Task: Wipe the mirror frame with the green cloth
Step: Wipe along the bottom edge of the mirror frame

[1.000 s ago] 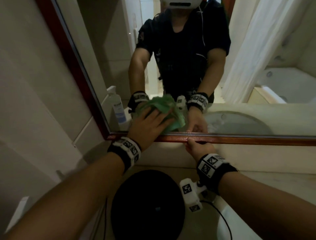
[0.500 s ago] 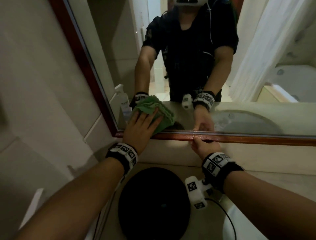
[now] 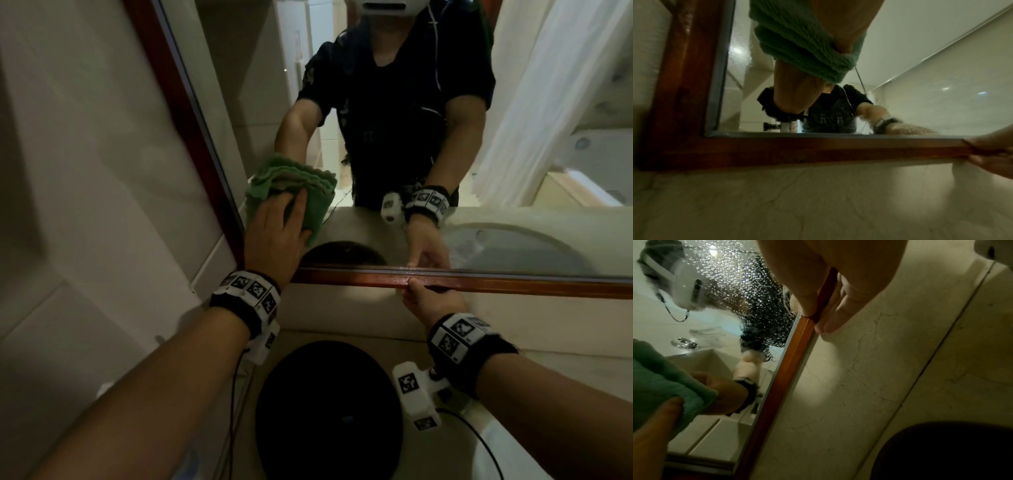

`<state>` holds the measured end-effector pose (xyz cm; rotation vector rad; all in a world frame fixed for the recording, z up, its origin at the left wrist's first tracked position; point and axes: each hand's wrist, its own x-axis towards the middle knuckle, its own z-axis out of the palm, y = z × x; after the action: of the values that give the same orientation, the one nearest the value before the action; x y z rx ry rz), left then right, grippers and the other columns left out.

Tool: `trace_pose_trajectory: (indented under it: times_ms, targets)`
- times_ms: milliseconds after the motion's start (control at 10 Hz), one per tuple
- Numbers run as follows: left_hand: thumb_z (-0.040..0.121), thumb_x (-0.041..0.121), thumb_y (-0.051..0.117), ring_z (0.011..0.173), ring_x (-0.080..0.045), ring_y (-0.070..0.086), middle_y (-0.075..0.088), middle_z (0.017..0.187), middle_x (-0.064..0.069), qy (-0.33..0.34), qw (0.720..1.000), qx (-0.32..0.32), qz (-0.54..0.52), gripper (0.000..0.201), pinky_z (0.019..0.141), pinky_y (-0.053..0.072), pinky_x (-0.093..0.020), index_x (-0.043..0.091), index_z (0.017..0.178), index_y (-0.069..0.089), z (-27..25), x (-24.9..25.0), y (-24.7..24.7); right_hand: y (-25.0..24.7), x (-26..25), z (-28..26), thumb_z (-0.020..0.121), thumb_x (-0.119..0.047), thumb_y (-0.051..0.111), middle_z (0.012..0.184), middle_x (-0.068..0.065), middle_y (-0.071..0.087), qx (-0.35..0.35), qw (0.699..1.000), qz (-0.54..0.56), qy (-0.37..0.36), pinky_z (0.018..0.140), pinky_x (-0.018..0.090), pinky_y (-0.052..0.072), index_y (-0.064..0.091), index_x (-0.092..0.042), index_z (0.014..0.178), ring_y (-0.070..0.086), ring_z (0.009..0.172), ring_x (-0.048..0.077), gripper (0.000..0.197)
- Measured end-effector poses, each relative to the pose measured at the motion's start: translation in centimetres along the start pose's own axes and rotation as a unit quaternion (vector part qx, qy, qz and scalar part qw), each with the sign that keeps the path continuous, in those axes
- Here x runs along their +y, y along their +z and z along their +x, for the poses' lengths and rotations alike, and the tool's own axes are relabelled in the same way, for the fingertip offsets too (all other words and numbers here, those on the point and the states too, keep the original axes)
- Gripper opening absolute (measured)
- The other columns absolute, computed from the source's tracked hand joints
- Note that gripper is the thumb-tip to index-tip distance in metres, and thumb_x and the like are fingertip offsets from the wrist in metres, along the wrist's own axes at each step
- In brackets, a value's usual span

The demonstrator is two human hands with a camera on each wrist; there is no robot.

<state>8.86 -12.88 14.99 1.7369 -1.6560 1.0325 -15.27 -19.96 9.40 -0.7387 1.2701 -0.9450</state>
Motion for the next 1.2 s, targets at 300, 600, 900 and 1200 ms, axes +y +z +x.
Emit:
trace_pose_trajectory:
  times_ms: [300,600,900,1200]
  targets:
    - [0.089,0.016,0.058,0.116,-0.035,0.048,0.044,0.136,-0.011,0.052,0.998,0.023,-0.031,0.037,0.090,0.049,-0.046,0.012,0.126,0.057,0.5,-2.3,-0.8,-0.1,0.4,0.3,0.091,-0.006,0.061,0.096,0.009,0.062,0.002,1.000,0.012,0.000,0.040,0.012,0.048,0.063,0.000,0.102,0.059,0.070,0.019,0.013]
    - [0.087,0.019,0.062,0.131,-0.036,0.035,0.043,0.143,-0.016,0.166,0.985,0.040,0.024,0.050,0.108,0.033,-0.053,0.008,0.133,0.045,4.1,-1.9,-1.3,-0.4,0.1,-0.4,0.089,-0.014,0.065,0.093,0.009,0.063,0.022,1.000,0.003,-0.014,0.038,0.003,0.041,0.063,-0.001,0.098,0.059,0.073,0.019,0.015]
    - [0.089,0.009,0.060,0.114,-0.034,0.057,0.053,0.138,-0.009,0.160,0.984,-0.053,0.066,0.037,0.103,0.035,-0.047,0.014,0.126,0.061,-3.9,-0.3,2.3,-0.2,0.3,-0.4,0.090,0.000,0.060,0.094,0.019,0.063,0.018,0.997,0.078,-0.006,0.035,0.010,0.044,0.062,0.010,0.105,0.056,0.051,0.006,0.019]
    - [0.085,0.035,0.053,0.135,-0.031,0.036,0.033,0.152,-0.006,0.188,0.980,0.000,0.066,0.058,0.113,0.021,-0.044,0.020,0.140,0.043,9.0,6.6,-1.5,0.2,0.8,0.4,0.088,-0.010,0.066,0.102,0.020,0.069,0.012,0.998,0.058,-0.002,0.060,0.026,0.061,0.063,0.006,0.108,0.065,0.066,0.018,0.026]
